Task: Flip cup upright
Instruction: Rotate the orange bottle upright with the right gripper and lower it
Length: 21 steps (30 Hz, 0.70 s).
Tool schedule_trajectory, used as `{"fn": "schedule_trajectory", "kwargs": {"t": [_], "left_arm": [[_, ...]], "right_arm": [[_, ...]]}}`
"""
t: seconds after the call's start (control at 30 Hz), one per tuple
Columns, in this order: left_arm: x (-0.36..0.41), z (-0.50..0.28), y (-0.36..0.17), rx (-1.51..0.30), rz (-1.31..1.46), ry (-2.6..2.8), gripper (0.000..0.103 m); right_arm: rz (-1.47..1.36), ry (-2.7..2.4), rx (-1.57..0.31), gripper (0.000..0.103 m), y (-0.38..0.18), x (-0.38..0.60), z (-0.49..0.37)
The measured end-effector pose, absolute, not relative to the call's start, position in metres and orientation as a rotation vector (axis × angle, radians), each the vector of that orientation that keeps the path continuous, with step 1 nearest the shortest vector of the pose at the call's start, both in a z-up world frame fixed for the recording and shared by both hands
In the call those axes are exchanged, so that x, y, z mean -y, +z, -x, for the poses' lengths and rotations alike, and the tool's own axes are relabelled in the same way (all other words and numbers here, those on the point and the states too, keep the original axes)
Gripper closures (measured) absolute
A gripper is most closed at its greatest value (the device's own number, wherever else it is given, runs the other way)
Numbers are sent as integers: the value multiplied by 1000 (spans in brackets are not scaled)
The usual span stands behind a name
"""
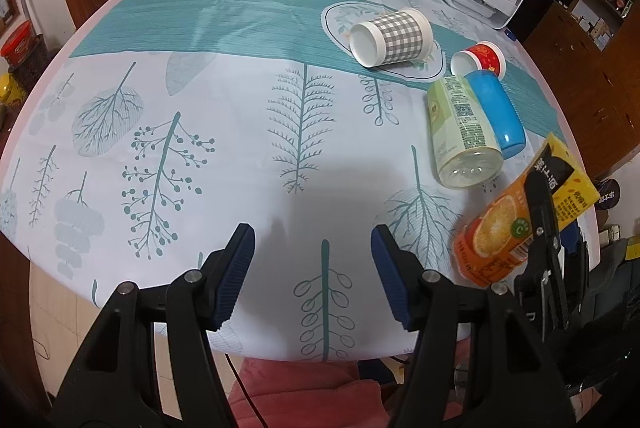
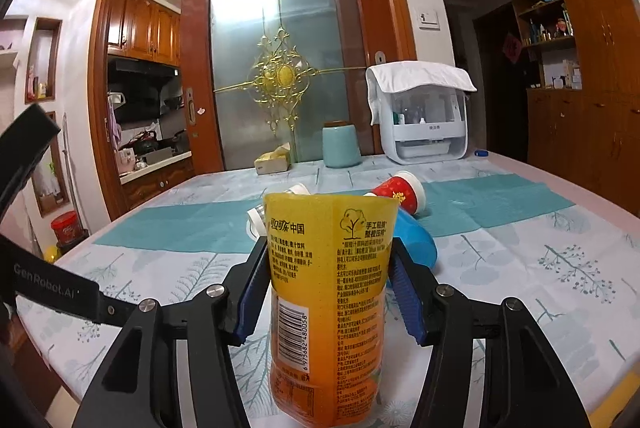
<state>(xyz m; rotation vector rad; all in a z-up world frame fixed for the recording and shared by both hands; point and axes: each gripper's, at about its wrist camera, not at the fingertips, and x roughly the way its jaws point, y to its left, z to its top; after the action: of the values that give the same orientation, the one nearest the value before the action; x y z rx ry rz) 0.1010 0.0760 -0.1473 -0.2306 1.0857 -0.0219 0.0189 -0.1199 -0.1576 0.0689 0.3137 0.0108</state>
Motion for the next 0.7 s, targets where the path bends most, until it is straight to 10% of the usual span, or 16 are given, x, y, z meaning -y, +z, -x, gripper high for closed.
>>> {"fn": "schedule_trajectory", "kwargs": {"t": [0.43, 0.7], "left_arm": [[-69, -90, -133, -1073, 229, -40, 45], [-59, -77, -114, -1049, 232, -80, 45]], "right_arm": [[-77, 132, -431, 5, -148, 125, 4], [-18, 151, -450, 0, -101, 132, 31]]}}
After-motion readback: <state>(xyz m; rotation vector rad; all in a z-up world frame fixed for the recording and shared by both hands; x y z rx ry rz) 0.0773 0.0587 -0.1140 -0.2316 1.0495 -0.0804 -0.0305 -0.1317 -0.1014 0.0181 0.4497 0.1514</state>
